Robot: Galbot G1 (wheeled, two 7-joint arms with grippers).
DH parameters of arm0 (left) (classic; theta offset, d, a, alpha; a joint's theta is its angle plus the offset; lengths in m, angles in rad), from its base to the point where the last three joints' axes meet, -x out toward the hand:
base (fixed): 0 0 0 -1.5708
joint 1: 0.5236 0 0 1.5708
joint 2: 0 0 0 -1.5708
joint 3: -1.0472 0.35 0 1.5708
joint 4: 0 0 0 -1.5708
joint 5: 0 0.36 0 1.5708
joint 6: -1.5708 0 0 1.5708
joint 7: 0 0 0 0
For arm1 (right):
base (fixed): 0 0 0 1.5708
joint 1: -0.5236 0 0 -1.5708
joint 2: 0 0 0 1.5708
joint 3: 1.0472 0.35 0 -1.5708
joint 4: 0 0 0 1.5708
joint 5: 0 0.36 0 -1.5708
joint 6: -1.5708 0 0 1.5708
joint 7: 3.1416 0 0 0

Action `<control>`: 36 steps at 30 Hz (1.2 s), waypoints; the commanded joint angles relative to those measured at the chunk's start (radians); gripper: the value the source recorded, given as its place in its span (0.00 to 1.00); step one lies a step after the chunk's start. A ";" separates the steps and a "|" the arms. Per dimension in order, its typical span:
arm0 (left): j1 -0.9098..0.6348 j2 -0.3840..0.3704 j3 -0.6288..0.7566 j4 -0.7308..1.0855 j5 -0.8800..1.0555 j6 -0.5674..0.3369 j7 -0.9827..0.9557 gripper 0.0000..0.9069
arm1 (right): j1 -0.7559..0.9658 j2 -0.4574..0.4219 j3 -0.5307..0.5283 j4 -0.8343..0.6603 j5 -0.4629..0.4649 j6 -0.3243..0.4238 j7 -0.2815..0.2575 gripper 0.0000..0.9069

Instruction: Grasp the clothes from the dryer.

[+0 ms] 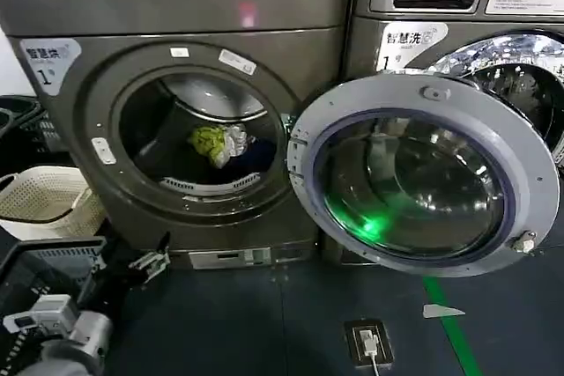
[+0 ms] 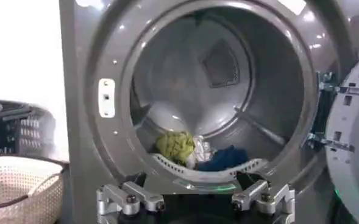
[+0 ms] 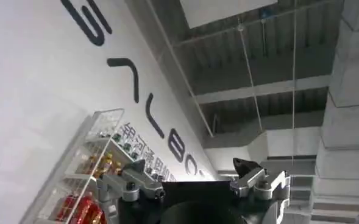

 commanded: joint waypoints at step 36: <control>-0.009 0.019 0.044 0.017 0.065 -0.046 0.070 1.00 | 0.014 0.012 -0.018 0.013 -0.001 0.002 -0.009 1.00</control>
